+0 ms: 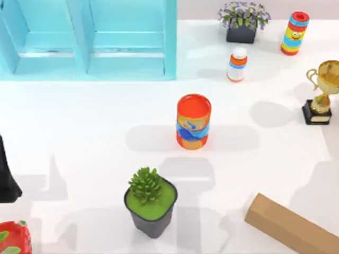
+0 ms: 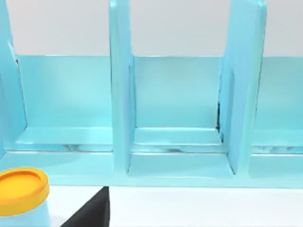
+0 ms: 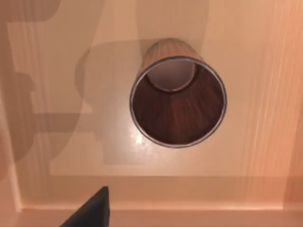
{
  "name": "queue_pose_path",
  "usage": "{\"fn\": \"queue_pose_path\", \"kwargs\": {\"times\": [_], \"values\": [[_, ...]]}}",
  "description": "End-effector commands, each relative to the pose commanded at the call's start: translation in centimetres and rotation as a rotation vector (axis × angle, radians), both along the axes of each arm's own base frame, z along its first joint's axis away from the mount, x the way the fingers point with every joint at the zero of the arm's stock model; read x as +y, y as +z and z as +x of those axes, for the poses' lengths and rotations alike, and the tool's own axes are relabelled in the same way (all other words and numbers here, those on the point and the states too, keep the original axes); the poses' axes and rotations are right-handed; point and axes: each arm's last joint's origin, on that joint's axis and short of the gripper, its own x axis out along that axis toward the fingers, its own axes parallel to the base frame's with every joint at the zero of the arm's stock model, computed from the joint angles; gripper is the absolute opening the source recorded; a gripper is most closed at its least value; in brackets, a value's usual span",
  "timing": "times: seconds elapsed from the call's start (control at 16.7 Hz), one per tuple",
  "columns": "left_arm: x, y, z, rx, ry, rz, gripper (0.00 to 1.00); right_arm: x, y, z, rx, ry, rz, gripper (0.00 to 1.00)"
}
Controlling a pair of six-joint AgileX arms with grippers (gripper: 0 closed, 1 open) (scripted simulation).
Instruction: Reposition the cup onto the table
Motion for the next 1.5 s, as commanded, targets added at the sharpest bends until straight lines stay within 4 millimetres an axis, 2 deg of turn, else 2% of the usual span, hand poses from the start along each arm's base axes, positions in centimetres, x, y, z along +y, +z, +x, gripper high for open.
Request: {"fn": "queue_pose_path", "kwargs": {"times": [0.24,0.42,0.6,1.08,1.44,1.5], "values": [[0.0,0.0,0.0,0.0,0.0,0.0,1.0,1.0,0.6,-1.7,0.0,0.002,0.002,1.0],[0.0,0.0,0.0,0.0,0.0,0.0,1.0,1.3,-0.1,-2.4,0.0,0.0,0.0,1.0],[0.0,0.0,0.0,0.0,0.0,0.0,1.0,1.1,-2.2,-2.1,0.0,0.001,0.0,1.0],[0.0,0.0,0.0,0.0,0.0,0.0,1.0,-0.3,-9.7,0.4,0.0,0.0,0.0,1.0],[0.0,0.0,0.0,0.0,0.0,0.0,1.0,-0.3,-10.2,0.6,0.0,0.001,0.0,1.0],[0.0,0.0,0.0,0.0,0.0,0.0,1.0,-0.3,-10.2,0.6,0.0,0.001,0.0,0.92]]}}
